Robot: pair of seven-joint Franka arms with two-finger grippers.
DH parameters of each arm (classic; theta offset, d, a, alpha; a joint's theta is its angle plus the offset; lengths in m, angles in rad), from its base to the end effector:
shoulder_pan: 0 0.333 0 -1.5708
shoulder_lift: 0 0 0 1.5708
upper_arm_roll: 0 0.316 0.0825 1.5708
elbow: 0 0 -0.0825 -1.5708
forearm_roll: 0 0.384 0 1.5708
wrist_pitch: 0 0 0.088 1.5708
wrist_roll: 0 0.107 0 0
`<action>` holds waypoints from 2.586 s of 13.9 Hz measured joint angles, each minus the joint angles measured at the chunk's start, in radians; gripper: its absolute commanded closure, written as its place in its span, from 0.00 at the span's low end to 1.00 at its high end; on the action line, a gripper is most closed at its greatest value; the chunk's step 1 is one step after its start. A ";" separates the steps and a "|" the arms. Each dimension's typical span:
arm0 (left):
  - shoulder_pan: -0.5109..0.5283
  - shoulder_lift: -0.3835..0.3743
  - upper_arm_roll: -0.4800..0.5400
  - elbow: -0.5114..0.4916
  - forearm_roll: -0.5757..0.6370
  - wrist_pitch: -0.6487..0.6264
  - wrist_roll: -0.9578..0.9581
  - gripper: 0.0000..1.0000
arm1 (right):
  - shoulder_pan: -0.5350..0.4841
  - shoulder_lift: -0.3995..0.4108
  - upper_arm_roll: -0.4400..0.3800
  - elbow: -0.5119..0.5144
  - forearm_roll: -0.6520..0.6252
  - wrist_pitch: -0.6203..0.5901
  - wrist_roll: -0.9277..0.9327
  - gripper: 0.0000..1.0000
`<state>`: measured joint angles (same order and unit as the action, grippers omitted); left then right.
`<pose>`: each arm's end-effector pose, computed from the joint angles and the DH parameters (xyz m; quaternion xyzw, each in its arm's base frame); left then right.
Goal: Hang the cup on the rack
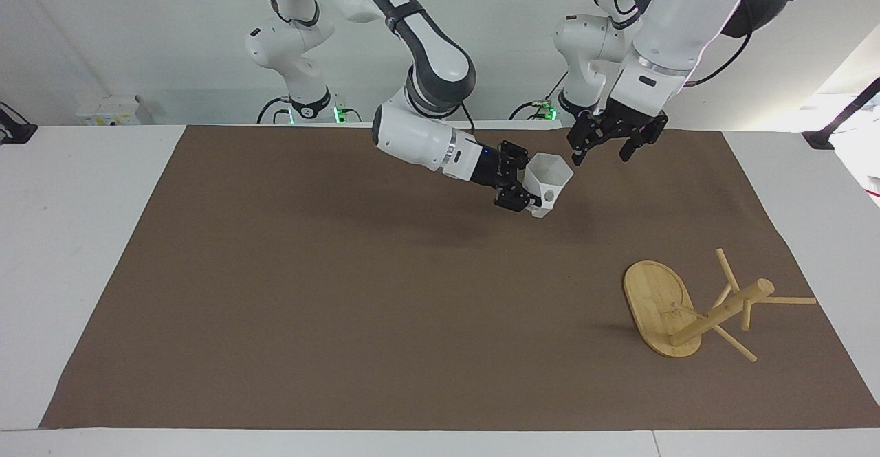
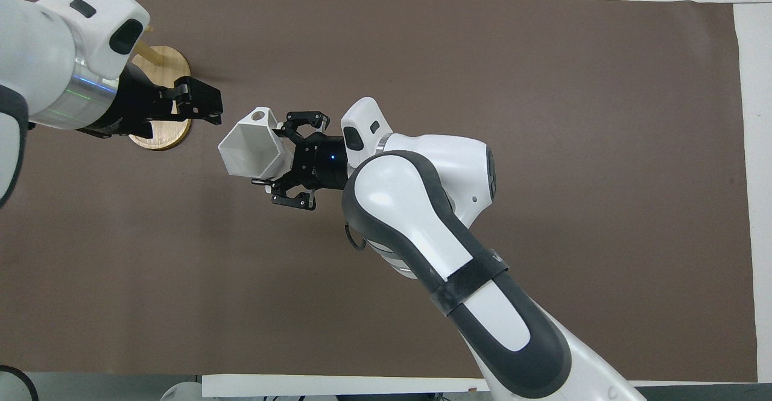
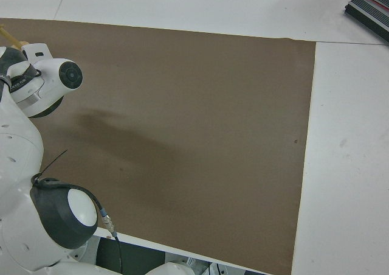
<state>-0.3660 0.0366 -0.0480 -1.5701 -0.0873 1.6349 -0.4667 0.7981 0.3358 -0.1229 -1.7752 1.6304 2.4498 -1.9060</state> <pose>0.5201 -0.2376 0.6104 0.9985 0.0285 -0.0062 0.0462 0.5198 0.4266 0.4077 -0.6409 -0.5319 -0.4127 0.3688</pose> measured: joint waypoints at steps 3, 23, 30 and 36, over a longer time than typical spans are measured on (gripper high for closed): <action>-0.033 0.000 0.000 -0.050 0.000 0.004 -0.064 0.13 | -0.001 0.000 -0.001 0.000 0.001 0.000 0.002 0.66; -0.034 -0.068 0.008 -0.277 -0.011 0.266 -0.174 1.00 | -0.166 -0.092 -0.011 -0.112 0.022 -0.177 -0.045 0.01; 0.141 -0.168 0.017 -0.707 -0.140 1.006 -0.141 1.00 | -0.624 -0.146 -0.025 -0.153 -0.560 -0.448 0.050 0.01; 0.217 -0.004 0.017 -0.657 -0.201 1.187 -0.038 1.00 | -0.797 -0.211 -0.027 0.050 -1.239 -0.572 0.325 0.01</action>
<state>-0.1491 0.0327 -0.0311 -2.2274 -0.2881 2.8219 -0.5050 0.0015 0.1245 -0.1500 -1.7251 0.3912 1.8776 -1.5807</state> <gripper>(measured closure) 0.956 0.004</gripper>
